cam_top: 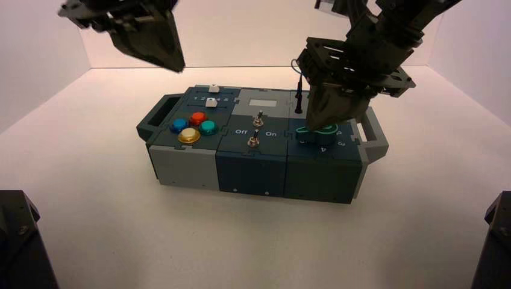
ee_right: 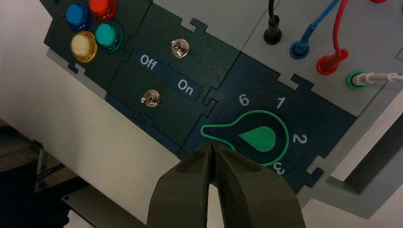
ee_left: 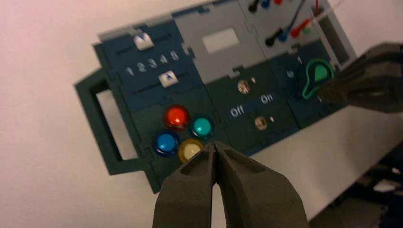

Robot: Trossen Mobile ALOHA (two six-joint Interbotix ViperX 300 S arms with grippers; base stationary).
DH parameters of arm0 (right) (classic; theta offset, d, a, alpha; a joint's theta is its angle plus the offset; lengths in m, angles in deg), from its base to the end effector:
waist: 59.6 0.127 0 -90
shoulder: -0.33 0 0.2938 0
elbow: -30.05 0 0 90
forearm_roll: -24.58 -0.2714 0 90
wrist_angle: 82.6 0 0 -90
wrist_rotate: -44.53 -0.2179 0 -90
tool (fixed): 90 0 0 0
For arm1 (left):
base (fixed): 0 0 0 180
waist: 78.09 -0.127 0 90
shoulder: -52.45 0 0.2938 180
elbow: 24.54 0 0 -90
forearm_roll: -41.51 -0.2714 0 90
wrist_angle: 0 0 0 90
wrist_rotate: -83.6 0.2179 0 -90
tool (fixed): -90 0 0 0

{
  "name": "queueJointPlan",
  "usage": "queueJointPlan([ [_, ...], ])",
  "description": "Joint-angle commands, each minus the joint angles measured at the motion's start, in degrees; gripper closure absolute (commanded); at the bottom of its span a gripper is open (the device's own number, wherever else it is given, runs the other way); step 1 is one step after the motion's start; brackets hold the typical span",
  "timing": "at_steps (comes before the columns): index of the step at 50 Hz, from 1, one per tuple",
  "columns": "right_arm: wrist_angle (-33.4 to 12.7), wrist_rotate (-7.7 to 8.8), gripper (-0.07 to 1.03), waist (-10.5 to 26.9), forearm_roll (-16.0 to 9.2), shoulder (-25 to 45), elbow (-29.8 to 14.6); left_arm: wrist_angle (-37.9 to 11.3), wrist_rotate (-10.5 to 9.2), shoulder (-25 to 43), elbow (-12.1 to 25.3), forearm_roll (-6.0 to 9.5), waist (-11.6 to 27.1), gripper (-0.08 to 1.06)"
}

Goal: Turn the knob to position 6.

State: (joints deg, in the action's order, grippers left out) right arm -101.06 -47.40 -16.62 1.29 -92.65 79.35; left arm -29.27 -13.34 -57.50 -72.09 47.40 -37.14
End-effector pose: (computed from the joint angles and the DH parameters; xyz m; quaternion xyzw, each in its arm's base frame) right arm 0.1783 0.2034 0.0309 0.0034 0.5642 0.2483 0.7874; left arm 0.1889 -0.1784 0.0955 0.0682 0.4812 -0.2793 0.8281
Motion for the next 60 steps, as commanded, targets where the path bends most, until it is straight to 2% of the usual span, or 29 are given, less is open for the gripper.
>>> queueJointPlan([
  [1,0.44,-0.18,0.99,0.44,-0.79,0.7,-1.41,0.18,-0.62,1.05,0.62,0.09,1.41,1.01],
  [18,2.37,-0.18,0.99,0.44,-0.88,4.39,-2.81,0.35,-0.62,1.14,0.44,0.09,1.67,1.01],
  [36,2.55,0.0,0.99,0.18,-0.88,4.83,-4.57,0.35,-0.62,1.32,0.09,0.09,2.64,1.01],
  [60,3.78,0.0,0.99,-0.53,-0.79,6.5,-4.75,0.0,-0.53,1.32,0.09,0.09,2.72,1.01],
])
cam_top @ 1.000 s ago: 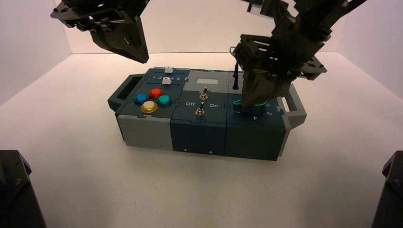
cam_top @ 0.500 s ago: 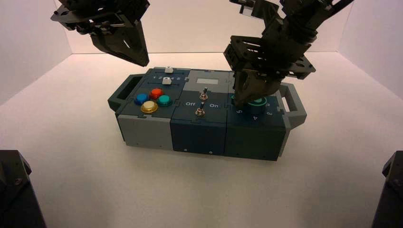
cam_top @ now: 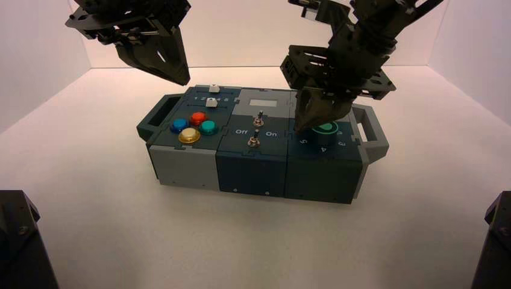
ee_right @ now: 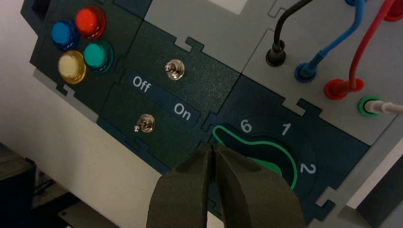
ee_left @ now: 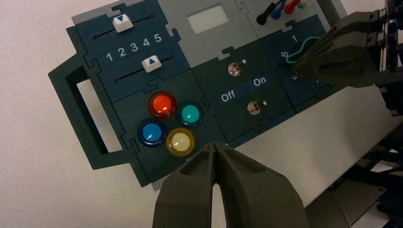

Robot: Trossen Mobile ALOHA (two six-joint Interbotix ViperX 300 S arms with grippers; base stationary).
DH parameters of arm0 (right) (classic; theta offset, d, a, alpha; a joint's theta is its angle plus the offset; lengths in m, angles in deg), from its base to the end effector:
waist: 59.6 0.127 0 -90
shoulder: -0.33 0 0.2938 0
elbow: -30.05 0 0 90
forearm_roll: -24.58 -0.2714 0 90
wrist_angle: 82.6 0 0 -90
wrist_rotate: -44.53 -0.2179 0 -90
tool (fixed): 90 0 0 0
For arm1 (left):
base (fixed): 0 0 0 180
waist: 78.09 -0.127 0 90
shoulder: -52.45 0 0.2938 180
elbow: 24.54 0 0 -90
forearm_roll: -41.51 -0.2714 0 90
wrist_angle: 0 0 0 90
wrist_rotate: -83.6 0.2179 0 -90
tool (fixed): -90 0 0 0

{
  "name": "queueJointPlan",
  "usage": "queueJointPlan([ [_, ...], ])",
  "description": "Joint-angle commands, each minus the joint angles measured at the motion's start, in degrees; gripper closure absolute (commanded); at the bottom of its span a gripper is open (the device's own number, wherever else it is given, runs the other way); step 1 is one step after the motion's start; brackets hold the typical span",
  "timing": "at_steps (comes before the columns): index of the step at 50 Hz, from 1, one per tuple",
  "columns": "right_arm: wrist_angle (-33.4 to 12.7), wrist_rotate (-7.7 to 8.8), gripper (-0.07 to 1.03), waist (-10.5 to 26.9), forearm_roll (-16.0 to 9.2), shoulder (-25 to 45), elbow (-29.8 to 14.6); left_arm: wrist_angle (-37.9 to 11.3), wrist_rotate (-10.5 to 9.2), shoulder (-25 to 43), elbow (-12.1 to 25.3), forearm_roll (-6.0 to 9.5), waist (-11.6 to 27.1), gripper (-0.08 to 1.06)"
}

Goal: Turn the knob to position 6.

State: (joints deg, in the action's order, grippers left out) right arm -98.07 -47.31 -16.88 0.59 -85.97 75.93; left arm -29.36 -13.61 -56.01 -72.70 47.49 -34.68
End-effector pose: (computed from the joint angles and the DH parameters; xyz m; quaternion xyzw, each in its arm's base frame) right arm 0.1975 0.2146 0.0193 0.0062 0.5660 0.2346 0.7903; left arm 0.1776 -0.1834 0.0848 0.0825 0.4959 -0.2906 0.8142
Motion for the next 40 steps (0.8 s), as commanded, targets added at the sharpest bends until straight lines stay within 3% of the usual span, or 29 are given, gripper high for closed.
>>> queueJointPlan([
  [1,0.88,-0.09,0.99,-0.35,-0.09,-0.09,-1.32,0.09,-0.26,-0.18,0.7,0.0,0.26,1.01],
  [40,1.58,0.09,0.99,-1.14,0.09,0.79,-2.81,0.09,-0.09,-0.18,-0.53,0.0,0.26,1.01],
])
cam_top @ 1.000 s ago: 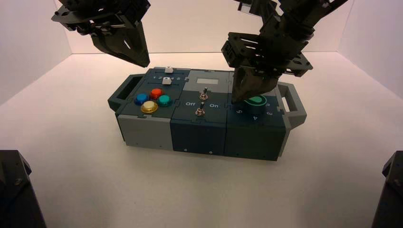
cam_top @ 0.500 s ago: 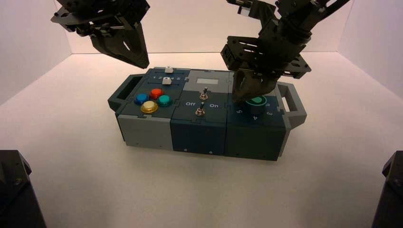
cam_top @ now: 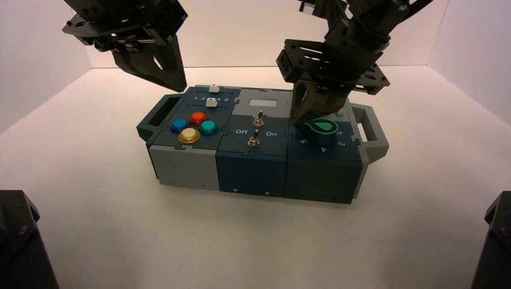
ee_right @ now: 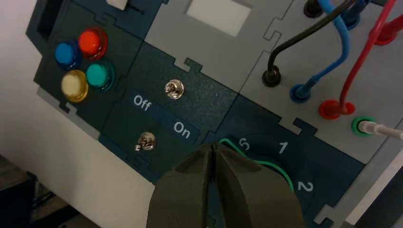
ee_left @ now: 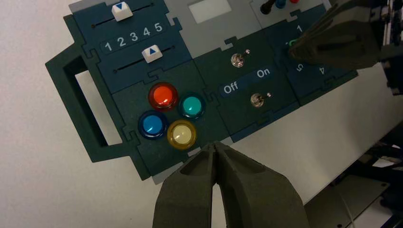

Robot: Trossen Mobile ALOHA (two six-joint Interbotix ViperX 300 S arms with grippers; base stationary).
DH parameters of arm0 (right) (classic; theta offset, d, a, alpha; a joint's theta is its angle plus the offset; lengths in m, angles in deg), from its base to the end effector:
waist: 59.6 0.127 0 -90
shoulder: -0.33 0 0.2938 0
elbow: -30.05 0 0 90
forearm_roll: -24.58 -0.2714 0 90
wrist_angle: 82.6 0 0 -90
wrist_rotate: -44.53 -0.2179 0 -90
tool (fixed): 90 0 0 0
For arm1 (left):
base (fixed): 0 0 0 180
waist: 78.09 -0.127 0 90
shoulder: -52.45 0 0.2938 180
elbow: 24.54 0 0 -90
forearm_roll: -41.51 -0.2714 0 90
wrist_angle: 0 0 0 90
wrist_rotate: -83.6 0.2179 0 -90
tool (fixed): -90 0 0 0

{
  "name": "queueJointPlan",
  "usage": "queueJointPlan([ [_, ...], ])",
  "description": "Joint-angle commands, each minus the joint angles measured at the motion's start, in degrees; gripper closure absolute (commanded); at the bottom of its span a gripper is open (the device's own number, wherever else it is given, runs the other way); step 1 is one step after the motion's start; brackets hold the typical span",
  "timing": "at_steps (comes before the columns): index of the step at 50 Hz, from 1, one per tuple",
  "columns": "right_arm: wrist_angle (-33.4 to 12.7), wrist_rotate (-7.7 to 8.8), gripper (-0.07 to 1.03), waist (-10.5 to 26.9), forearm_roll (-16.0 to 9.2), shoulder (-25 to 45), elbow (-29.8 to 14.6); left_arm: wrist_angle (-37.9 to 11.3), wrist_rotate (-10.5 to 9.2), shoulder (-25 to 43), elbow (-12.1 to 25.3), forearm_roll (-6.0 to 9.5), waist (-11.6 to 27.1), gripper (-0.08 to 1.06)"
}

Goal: Turn the knob to position 6.

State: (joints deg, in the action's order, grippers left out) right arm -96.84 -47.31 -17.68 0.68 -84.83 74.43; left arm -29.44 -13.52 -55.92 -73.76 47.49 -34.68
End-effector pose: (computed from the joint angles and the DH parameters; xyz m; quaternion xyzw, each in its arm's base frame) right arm 0.2109 0.2185 0.0223 0.0132 0.5549 0.2307 0.7992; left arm 0.1730 -0.1790 0.0779 0.0869 0.5041 -0.2880 0.8095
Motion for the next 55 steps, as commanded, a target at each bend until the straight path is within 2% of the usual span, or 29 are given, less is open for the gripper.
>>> queueJointPlan([
  [1,0.35,0.0,0.99,-0.35,0.0,-0.26,-1.32,0.18,-0.18,-0.35,0.53,0.0,0.26,1.01],
  [27,0.44,0.18,0.99,-0.35,0.0,-0.35,-1.67,0.18,0.0,-0.26,0.53,0.0,0.26,1.01],
  [41,-2.02,0.44,0.99,0.79,0.0,-5.89,-1.14,0.18,0.0,-0.7,0.62,-0.35,0.26,1.01],
  [48,-4.31,0.62,0.99,0.79,0.18,-9.23,0.44,0.18,0.0,-0.62,0.62,-0.62,0.26,1.01],
  [55,-4.39,1.14,0.99,0.79,0.18,-11.87,2.37,0.18,0.0,-0.26,0.7,-0.88,0.26,1.01],
])
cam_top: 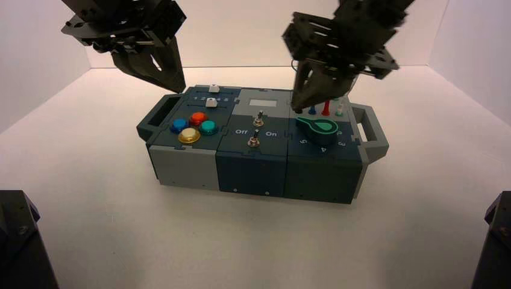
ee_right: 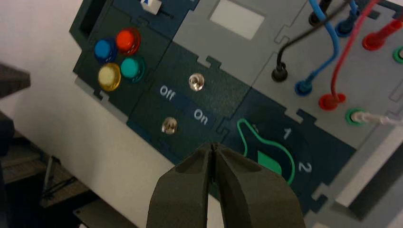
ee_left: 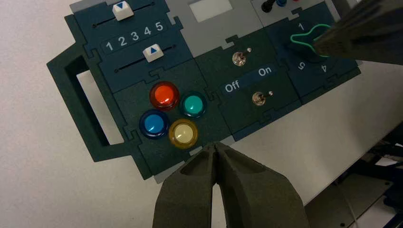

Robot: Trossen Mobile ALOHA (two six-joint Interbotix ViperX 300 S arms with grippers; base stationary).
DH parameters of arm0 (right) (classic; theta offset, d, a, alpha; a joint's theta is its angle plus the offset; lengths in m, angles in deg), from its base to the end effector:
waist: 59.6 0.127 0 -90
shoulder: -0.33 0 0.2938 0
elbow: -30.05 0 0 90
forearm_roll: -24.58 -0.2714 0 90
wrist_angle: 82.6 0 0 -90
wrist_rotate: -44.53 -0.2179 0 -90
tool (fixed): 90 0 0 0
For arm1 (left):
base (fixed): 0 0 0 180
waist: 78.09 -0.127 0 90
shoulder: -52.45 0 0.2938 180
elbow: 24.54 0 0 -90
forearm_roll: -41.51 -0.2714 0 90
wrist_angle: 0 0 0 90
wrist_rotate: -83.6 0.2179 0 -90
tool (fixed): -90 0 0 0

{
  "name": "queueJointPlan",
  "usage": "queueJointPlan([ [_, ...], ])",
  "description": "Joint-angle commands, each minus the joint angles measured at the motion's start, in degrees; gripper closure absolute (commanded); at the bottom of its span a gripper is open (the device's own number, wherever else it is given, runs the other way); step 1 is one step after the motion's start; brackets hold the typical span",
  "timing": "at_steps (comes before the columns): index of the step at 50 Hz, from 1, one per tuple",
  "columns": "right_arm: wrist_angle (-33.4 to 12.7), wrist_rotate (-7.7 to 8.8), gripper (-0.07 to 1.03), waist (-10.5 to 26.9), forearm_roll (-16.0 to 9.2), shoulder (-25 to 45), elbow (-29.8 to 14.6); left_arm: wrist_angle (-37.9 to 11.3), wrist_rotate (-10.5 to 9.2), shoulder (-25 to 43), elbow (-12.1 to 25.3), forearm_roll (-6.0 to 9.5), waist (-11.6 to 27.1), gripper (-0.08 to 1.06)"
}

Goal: Turn the knob to position 6.

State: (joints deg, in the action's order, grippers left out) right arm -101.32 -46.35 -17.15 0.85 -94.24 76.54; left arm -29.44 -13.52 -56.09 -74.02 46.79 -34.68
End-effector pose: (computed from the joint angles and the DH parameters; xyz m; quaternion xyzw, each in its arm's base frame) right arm 0.1945 0.2160 0.0530 0.0150 0.5355 0.2632 0.8023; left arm 0.1729 -0.1771 0.0770 0.0929 0.5026 -0.2881 0.8098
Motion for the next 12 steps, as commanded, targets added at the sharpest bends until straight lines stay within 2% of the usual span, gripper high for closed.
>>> queueJointPlan([
  [1,0.09,0.18,0.99,0.26,0.0,-2.81,0.44,0.18,-0.09,-0.09,0.97,-0.09,0.26,1.01],
  [12,-1.41,0.18,0.99,0.26,0.88,-4.39,0.97,0.53,-0.09,-0.09,1.67,-0.09,0.26,1.01],
])
